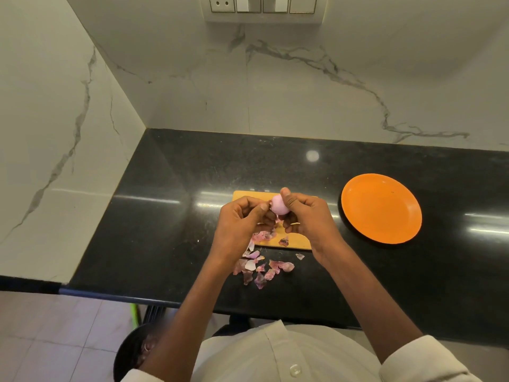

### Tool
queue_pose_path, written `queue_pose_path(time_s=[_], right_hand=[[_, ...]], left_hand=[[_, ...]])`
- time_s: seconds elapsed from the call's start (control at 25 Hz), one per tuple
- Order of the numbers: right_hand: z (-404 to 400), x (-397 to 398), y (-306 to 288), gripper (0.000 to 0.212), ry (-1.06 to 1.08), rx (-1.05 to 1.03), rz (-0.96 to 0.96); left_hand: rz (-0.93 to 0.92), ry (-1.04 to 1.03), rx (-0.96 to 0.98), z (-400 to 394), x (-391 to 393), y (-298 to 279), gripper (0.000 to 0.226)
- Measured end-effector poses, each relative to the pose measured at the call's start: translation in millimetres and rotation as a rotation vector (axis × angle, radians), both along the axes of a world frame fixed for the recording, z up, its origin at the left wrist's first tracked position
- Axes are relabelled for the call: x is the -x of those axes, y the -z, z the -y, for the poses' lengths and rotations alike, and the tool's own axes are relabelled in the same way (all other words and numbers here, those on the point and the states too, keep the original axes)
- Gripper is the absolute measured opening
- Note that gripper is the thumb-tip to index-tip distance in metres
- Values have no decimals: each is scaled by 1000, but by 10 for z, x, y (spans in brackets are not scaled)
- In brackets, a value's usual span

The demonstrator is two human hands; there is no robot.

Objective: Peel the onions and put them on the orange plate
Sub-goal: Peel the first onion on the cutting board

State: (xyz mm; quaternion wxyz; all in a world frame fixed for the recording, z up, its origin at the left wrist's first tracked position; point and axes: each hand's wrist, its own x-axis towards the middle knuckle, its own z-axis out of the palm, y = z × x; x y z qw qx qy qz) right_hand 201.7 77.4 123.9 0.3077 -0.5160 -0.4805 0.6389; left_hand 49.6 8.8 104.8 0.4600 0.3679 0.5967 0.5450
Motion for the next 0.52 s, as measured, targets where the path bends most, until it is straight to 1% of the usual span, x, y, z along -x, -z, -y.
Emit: queue_pose_path(time_s=[0.08,0.16,0.28,0.36,0.44,0.52], right_hand=[[-30,-24,-28,39,-26,5,29],[-30,-24,-39,41,-60,-29,72],[-20,-8,-58,43,-112,-144,151],[-22,15,-75,48,-137,-188,191],[-19,43,-97,54,-144,-139,174],[7,81,-110,61,-135,-20,113]], left_hand=[[19,17,-13,5,2,-21,14],[-9,19,-11,6,20,-12,12],[-112,48,-2,22,23,-17,7],[-183,19,-15,33,4,-11,5],[-218,-16,-36,36,-14,10,10],[-169,-38,-44,28,3,47,11]])
